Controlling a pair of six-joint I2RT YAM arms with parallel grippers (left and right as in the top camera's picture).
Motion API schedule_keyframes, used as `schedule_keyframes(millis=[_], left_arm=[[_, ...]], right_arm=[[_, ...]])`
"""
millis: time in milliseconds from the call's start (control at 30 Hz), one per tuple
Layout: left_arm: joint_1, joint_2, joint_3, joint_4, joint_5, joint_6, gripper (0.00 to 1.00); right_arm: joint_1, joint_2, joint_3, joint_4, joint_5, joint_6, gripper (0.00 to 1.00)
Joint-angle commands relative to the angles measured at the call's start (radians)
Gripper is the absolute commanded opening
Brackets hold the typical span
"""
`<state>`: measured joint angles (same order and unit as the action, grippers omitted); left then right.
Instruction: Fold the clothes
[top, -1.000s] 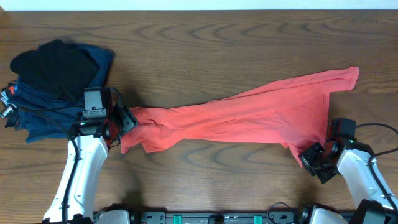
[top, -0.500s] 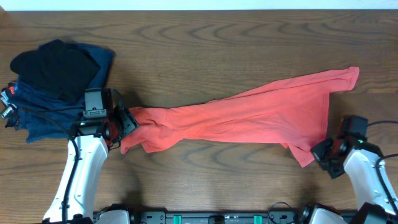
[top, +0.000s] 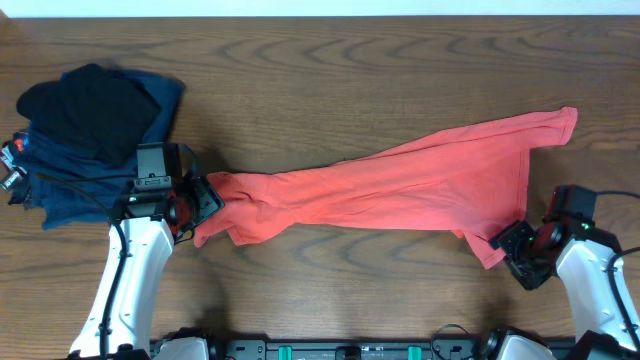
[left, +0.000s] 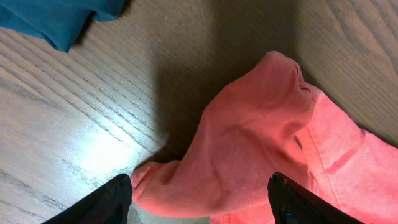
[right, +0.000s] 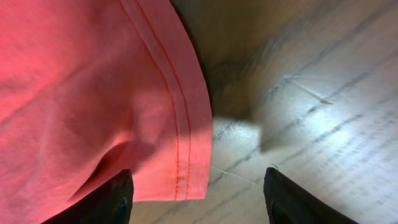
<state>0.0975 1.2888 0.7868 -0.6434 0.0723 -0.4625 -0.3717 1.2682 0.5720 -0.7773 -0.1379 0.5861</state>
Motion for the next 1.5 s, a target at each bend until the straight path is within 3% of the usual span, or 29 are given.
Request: schedule_keyframes(millis=[0,333,667,733,867,1000,1233,1467], left_arm=[[0.004,0.003,0.019,-0.003,0.000,0.017,0.72],[0.004,0.003,0.019,-0.002,-0.001,0.017,0.72],[0.004,0.003,0.019,-0.002,-0.001,0.017,0.72],[0.004,0.003,0.019,-0.002,-0.001,0.017,0.72],[0.004,0.003,0.019,-0.002,-0.001,0.017,0.72],[0.004,0.003,0.019,-0.002,-0.001,0.017,0.72],[0.004,0.003,0.019,-0.002,-0.001,0.017,0.72],[0.004,0.003,0.019,-0.003,0.000,0.017,0.72]], right_arm=[[-0.004,-0.006,-0.043,0.051,-0.020,-0.019,0.66],[0.095,-0.005,-0.118,0.137,-0.027,0.005,0.65],[0.126,-0.005,-0.129,0.143,-0.021,0.003,0.56],[0.131,-0.005,-0.132,0.143,-0.011,0.003,0.49],[0.145,-0.005,-0.144,0.147,-0.001,0.004,0.21],[0.145,-0.005,-0.144,0.146,0.000,0.004,0.01],[0.116,-0.023,-0.074,0.113,0.146,0.005,0.01],[-0.016,-0.047,0.250,-0.122,0.349,-0.018,0.01]])
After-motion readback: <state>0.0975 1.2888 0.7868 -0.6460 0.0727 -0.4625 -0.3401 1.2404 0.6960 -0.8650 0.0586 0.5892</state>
